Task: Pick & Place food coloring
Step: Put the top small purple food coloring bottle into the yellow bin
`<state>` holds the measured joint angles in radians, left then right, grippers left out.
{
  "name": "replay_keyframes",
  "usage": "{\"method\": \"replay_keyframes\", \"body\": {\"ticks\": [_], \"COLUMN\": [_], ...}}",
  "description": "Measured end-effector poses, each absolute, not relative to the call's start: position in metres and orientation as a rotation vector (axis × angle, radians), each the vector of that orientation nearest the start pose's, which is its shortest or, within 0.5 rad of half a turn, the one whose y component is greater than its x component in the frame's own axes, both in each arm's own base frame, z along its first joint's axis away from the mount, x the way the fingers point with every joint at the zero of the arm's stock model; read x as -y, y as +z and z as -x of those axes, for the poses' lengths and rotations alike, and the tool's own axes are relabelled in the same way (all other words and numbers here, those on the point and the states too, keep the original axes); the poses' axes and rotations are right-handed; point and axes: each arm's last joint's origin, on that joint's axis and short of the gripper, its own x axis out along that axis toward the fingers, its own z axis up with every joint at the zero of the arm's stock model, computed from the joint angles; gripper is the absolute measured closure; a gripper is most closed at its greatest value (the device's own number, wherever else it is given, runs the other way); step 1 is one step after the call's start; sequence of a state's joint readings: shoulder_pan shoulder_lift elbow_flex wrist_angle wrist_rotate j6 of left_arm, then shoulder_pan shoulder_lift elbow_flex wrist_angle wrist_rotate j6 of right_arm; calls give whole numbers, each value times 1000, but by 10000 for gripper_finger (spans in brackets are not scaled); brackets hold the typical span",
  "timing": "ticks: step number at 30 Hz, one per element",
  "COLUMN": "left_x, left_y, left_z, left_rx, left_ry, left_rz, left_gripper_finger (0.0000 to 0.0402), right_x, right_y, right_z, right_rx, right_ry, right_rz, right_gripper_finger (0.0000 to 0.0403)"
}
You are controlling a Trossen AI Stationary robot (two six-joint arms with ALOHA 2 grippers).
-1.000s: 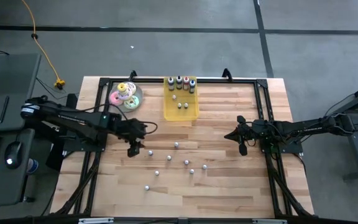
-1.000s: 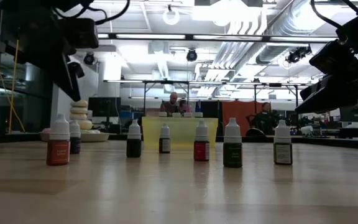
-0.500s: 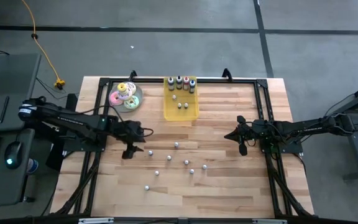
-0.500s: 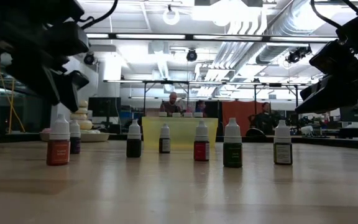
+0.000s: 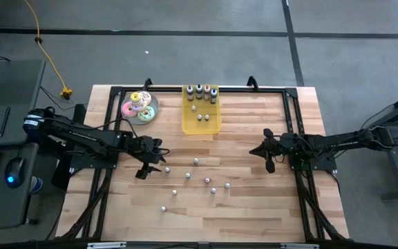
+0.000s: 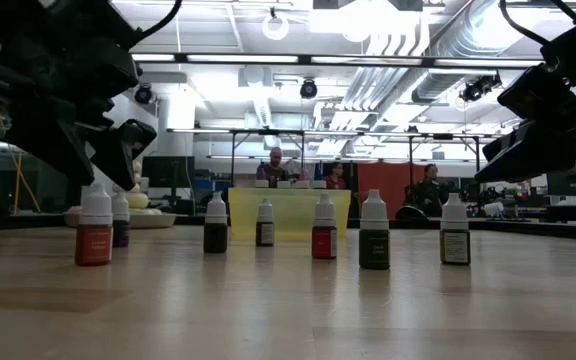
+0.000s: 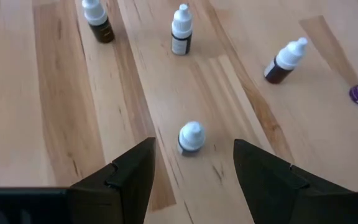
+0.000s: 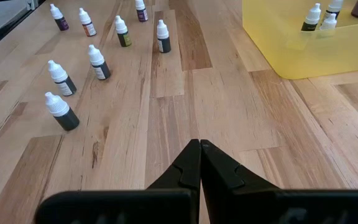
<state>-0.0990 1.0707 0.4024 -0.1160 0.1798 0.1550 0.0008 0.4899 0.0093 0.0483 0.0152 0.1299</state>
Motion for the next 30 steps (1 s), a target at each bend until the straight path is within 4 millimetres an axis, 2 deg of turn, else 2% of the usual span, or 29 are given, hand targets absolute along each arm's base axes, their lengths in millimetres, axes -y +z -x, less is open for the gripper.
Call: {"method": "replay_keyframes", "body": {"ticks": [11,22,30], "left_x": [25,26,26], "left_y": [147,139,139], "left_z": [-203,-209,-209], "left_rx": [-760,-777,-779], "left_ry": [-343,-334,-335], "left_rz": [-145,-136,-135], "left_gripper_finger": [190,191,239], "right_x": [0,0,0], "right_y": [127,127,127], "right_z": [-120,-120,-120], "right_rx": [-430,-430,-430], "right_ry": [-42,-42,-43], "right_rz": [-124,-124,-124], "right_gripper_finger": [402,402,402]}}
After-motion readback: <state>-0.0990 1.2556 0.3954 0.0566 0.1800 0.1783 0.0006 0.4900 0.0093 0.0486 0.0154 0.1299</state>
